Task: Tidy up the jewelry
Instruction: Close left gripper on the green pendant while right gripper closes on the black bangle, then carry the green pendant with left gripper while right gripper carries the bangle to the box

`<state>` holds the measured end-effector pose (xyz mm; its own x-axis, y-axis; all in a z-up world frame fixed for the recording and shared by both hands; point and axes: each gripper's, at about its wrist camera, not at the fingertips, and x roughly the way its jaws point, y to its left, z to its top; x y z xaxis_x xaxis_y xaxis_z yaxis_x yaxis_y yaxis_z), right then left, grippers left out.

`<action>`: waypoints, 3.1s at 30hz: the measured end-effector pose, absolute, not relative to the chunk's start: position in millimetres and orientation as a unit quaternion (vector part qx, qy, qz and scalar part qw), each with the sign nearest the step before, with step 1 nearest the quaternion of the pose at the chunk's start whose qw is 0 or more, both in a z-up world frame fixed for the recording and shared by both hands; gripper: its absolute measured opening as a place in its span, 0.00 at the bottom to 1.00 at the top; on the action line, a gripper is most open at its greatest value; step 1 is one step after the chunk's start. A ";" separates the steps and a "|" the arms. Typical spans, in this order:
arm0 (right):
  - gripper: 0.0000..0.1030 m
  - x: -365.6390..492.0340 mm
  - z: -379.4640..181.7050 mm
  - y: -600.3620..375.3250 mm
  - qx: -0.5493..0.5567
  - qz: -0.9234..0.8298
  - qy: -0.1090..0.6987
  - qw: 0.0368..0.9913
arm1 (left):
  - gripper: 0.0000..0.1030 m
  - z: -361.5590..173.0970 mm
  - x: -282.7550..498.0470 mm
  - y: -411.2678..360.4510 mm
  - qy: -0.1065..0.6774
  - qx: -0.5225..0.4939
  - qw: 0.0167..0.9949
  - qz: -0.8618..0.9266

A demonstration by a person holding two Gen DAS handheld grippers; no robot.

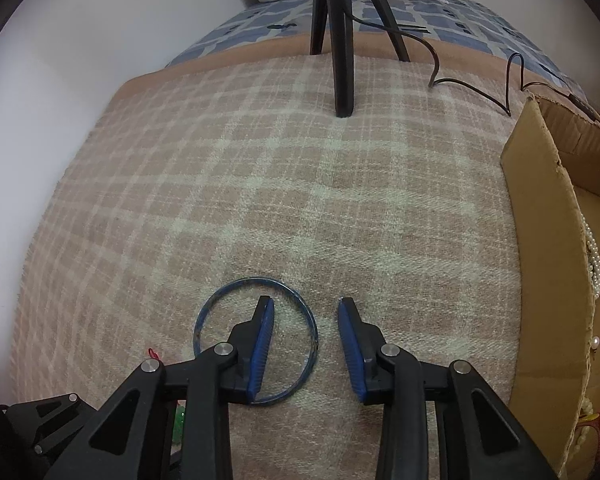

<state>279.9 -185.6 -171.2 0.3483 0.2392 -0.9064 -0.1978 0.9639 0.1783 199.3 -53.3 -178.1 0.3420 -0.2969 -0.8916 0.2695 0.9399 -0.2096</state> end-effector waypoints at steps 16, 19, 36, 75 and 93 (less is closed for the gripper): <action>0.02 277.6 -171.5 -187.8 0.016 0.132 0.545 0.828 | 0.13 -171.8 189.5 -52.4 0.536 -0.005 0.828 -0.162; 0.02 276.6 -167.0 -188.9 0.023 0.135 0.540 0.830 | 0.13 -168.4 188.1 -51.5 0.533 -0.006 0.831 -0.160; 0.01 252.3 -95.6 -177.5 -0.003 0.147 0.467 0.872 | 0.13 -122.1 175.2 -30.1 0.494 -0.034 0.853 -0.163; 0.01 144.0 6.3 -360.5 0.057 0.032 0.371 0.926 | 0.13 -1.3 186.3 -151.0 0.386 -0.071 0.872 -0.292; 0.01 150.0 -42.7 -405.1 0.070 0.005 0.415 0.907 | 0.13 -15.1 224.6 -239.8 0.400 -0.056 0.860 -0.312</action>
